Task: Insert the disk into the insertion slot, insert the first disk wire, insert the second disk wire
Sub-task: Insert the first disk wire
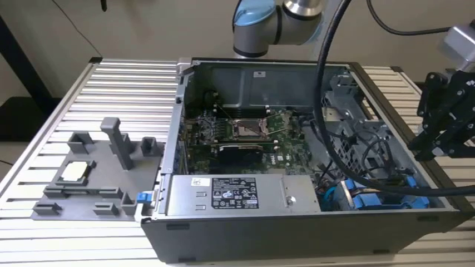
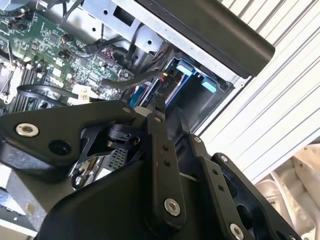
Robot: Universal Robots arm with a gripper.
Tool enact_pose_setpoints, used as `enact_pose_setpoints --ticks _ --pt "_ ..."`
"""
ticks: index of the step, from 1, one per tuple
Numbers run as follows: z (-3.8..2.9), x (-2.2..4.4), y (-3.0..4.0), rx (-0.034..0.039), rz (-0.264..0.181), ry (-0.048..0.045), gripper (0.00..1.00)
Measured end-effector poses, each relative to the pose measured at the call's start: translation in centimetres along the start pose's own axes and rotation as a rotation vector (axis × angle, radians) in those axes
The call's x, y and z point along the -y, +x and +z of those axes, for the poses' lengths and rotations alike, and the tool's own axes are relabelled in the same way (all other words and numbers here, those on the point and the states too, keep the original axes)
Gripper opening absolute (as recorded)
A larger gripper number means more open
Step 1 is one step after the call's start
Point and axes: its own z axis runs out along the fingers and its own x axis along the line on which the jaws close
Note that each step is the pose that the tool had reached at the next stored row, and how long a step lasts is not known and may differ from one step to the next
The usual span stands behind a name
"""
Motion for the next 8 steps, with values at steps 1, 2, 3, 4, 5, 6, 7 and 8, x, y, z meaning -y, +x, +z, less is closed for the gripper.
enact_pose_setpoints --ticks 1,2,3,4,5,6,7,8 --pt "0.0 0.0 -0.08 -0.0001 0.0 0.0 0.27" --pt "0.01 0.0 -0.25 -0.0002 0.0 0.0 0.27" --pt "0.03 0.01 -0.48 -0.0001 0.0 -0.0001 0.27" --pt "0.07 0.02 -0.8 -0.0001 0.0 0.0 0.27" --pt "0.11 0.03 -1.18 -0.0001 0.0 0.0 0.27" --pt "0.15 0.04 -1.59 0.0 0.0 0.0 0.27" --pt "0.18 0.04 -2.03 -0.0002 0.0 0.0 0.27" --pt "0.23 0.05 -2.43 0.0 0.0 0.0 0.27"
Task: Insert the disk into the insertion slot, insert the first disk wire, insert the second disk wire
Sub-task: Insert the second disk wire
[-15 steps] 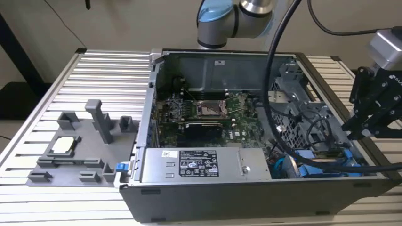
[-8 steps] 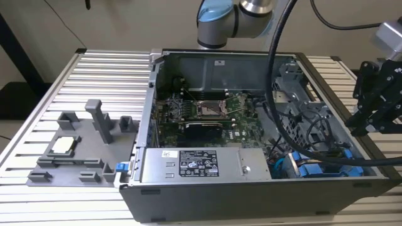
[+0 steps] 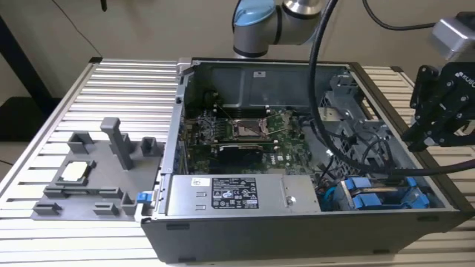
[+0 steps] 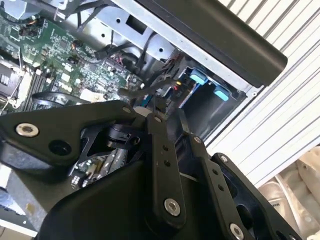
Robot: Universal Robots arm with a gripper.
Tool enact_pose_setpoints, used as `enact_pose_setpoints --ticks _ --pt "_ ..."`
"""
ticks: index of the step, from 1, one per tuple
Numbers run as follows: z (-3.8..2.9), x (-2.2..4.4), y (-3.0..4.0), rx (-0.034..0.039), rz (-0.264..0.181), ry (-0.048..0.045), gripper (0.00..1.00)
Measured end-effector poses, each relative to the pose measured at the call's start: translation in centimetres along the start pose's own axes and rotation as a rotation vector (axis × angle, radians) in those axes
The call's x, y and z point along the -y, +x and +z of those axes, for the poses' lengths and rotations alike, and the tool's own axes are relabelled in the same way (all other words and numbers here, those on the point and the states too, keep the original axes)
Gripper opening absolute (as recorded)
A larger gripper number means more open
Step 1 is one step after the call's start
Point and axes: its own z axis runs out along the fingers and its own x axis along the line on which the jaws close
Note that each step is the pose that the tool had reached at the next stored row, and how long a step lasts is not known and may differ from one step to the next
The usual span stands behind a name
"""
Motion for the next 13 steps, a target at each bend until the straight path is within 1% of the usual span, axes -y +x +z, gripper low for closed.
enact_pose_setpoints --ticks 2,4,7,8,13 --pt "0.08 0.02 -0.77 0.0 0.0 0.0 0.27" --pt "0.15 0.03 -1.35 0.0003 0.0 0.0 0.27" --pt "0.25 -0.07 -1.82 0.0008 0.0 0.0001 0.27" --pt "0.29 -0.38 -1.88 0.0008 0.0 0.0002 0.27" --pt "0.49 -2.66 -2.0 0.0008 0.0 0.0028 0.27"
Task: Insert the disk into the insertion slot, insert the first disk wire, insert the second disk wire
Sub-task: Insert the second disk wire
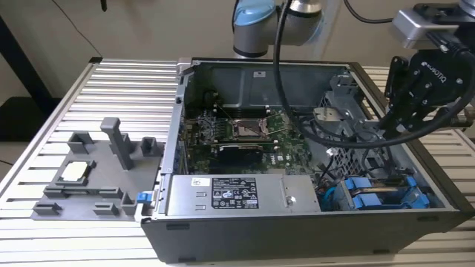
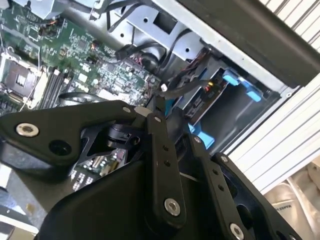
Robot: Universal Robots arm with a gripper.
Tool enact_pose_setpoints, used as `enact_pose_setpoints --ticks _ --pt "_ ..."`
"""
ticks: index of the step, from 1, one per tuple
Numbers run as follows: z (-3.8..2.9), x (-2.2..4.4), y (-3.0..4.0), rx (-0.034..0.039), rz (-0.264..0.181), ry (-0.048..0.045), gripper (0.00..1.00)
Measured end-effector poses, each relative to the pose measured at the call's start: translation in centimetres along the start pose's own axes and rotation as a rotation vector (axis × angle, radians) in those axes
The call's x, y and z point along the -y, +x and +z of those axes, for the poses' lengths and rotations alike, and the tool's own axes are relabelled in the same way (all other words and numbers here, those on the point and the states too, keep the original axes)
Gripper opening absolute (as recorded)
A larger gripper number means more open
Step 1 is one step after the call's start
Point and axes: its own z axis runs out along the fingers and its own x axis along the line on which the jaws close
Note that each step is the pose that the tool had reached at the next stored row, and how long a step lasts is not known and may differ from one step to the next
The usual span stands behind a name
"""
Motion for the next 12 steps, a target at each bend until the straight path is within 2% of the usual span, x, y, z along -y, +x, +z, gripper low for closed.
enact_pose_setpoints --ticks 10,12 --pt "0.44 -4.49 -0.36 0.0 0.0 0.0019 0.27" --pt "0.47 -4.73 -0.37 -0.0017 -0.002 0.0019 0.27"
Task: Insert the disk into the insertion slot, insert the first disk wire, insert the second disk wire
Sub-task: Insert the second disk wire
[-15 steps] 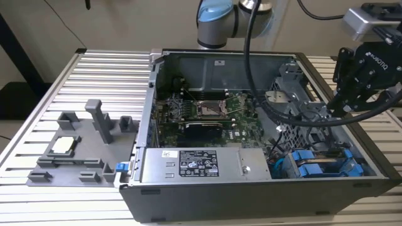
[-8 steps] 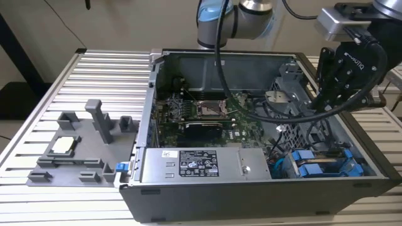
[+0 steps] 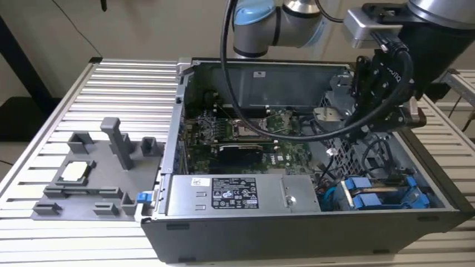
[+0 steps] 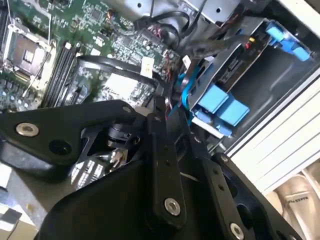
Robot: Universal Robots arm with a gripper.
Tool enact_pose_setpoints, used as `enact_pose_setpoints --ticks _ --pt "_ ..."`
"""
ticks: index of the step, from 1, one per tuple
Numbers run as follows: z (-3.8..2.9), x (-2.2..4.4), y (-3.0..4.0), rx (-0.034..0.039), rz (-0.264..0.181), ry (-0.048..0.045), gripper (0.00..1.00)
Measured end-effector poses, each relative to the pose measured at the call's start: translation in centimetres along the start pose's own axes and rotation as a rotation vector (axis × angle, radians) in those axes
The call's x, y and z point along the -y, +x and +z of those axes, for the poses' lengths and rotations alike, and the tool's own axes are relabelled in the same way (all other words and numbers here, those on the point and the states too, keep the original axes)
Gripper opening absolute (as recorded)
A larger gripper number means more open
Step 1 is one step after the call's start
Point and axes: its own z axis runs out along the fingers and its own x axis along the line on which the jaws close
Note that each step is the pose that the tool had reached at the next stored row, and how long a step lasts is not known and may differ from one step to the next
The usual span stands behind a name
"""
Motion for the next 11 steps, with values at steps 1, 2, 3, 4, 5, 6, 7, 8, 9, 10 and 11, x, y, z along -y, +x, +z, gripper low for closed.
enact_pose_setpoints --ticks 1,2,3,4,5,6,7,8,9,10,11 --pt "0.0 0.0 0.0 -0.0005 0.0 0.0 0.27" --pt "0.0 0.0 -0.01 -0.003 0.0 -0.0002 0.27" --pt "0.01 -0.01 -0.05 -0.0078 0.0 -0.0003 0.27" --pt "0.06 -0.02 -0.19 -0.0193 -0.001 -0.0003 0.27" --pt "0.09 -0.01 -0.31 -0.0332 -0.003 -0.0007 0.27" --pt "0.13 -0.01 -0.4 -0.0449 -0.006 -0.001 0.27" --pt "0.16 -0.01 -0.47 -0.0559 -0.011 -0.0014 0.27" --pt "0.2 -0.01 -0.55 -0.0646 -0.016 -0.0017 0.27" --pt "0.26 -0.01 -0.63 -0.0716 -0.022 -0.0016 0.27" --pt "0.32 -0.01 -0.71 -0.0778 -0.029 -0.0017 0.27" --pt "0.37 -0.01 -0.76 -0.0842 -0.037 -0.002 0.27"
